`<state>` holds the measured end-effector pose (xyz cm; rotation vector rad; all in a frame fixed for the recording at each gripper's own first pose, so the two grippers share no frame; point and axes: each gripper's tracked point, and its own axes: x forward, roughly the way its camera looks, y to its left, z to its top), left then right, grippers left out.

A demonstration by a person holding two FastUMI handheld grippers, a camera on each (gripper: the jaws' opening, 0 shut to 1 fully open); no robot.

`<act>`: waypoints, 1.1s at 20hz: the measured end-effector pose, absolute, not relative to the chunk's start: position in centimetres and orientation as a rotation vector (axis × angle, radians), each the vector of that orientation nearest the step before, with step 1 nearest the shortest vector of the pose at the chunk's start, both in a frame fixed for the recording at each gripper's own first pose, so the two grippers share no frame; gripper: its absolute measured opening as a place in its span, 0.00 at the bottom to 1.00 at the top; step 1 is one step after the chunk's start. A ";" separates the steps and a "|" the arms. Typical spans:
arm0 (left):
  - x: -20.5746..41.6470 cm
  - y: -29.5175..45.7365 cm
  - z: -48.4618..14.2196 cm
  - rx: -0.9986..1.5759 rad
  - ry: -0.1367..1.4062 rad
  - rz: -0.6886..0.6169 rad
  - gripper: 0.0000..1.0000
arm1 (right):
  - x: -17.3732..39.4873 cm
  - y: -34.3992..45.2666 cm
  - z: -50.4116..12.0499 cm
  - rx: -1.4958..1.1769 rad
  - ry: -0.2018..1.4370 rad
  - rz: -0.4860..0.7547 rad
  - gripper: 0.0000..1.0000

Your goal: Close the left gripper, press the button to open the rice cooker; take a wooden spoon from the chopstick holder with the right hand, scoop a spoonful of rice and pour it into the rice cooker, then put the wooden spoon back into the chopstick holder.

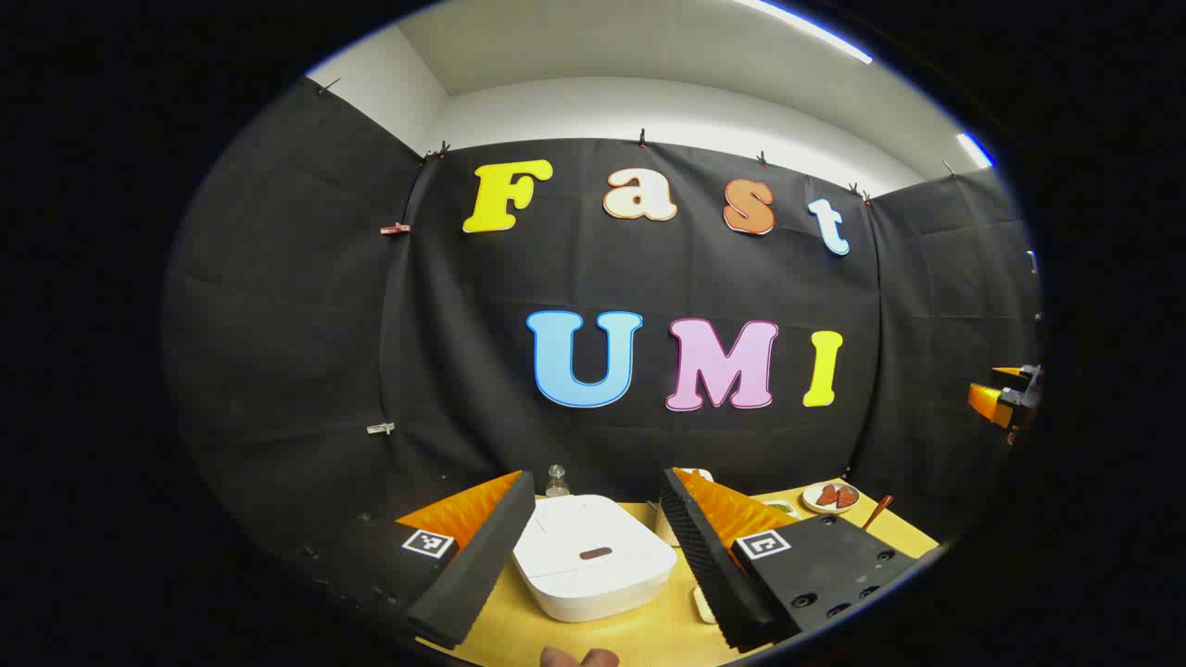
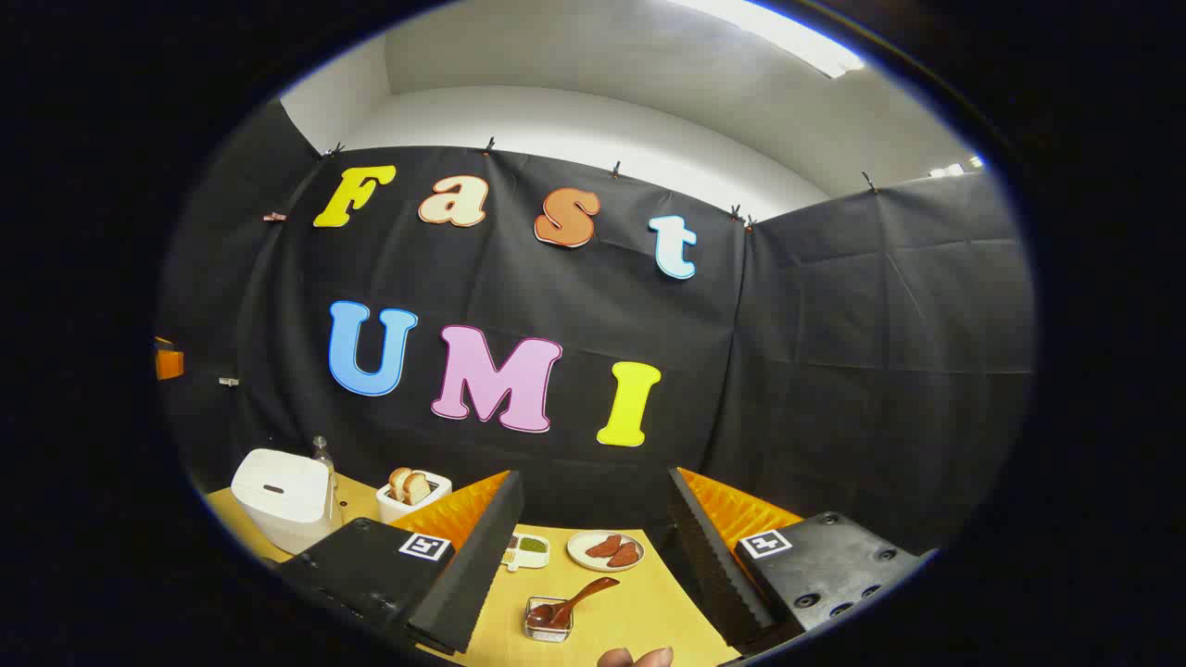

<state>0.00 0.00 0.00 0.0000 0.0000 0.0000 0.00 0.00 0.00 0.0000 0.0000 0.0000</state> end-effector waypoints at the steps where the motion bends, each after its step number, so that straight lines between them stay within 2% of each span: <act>1: 0.1 -0.2 -0.1 0.005 0.001 -0.004 0.95 | 0.0 0.0 -0.1 -0.002 0.004 -0.002 0.97; 22: -1.7 -0.4 -0.4 0.005 -0.011 -0.055 0.95 | -2.3 0.7 0.5 -0.040 -0.002 0.004 0.97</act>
